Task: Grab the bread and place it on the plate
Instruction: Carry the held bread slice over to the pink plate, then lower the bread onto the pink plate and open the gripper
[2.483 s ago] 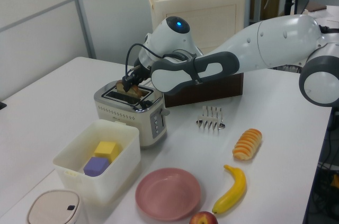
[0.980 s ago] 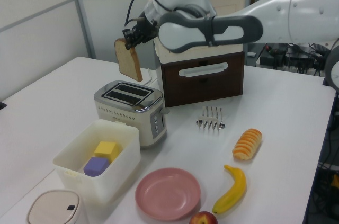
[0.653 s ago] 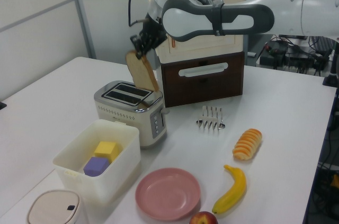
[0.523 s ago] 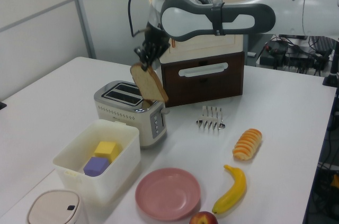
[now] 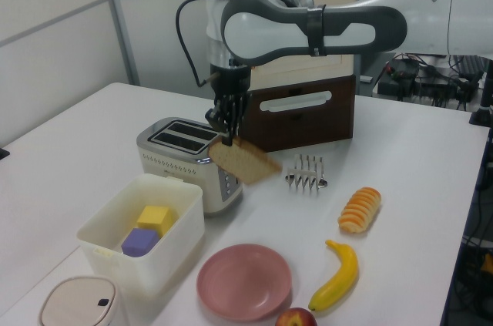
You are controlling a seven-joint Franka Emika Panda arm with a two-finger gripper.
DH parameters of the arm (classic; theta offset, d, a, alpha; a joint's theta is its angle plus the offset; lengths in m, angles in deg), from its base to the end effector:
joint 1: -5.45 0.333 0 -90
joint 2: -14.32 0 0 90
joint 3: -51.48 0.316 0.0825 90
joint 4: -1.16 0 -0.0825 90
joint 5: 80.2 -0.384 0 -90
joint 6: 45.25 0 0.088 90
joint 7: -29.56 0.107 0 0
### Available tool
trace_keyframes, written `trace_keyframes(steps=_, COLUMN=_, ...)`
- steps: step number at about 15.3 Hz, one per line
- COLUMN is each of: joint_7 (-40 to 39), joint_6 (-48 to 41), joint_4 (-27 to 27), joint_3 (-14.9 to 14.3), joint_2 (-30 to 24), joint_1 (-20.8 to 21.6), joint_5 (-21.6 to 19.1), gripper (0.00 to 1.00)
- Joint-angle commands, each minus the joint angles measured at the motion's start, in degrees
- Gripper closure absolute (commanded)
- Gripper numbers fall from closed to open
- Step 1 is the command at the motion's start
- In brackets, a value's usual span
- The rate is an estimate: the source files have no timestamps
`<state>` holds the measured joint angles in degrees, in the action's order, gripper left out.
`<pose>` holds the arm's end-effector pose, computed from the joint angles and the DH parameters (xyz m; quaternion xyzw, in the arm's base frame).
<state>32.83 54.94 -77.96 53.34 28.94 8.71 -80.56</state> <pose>0.6452 0.0557 0.5789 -0.9983 -0.0150 -0.0556 0.0113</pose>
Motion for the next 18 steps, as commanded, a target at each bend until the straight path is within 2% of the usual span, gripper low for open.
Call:
trace_keyframes(steps=1, joint_7=-2.6, joint_6=-3.9, joint_4=-2.9, joint_3=-0.5, joint_2=-1.8, joint_1=3.1, joint_5=-1.0, gripper=1.0)
trace_keyframes(steps=9, joint_7=-2.5, joint_6=-5.6, joint_4=-5.3, joint_3=-0.6, joint_2=0.7, joint_1=9.0, joint_5=-0.8, gripper=1.0)
trace_keyframes(steps=18, joint_7=-2.6, joint_6=-4.9, joint_4=-5.3, joint_3=-0.5, joint_2=6.3, joint_1=12.3, joint_5=-0.7, gripper=1.0)
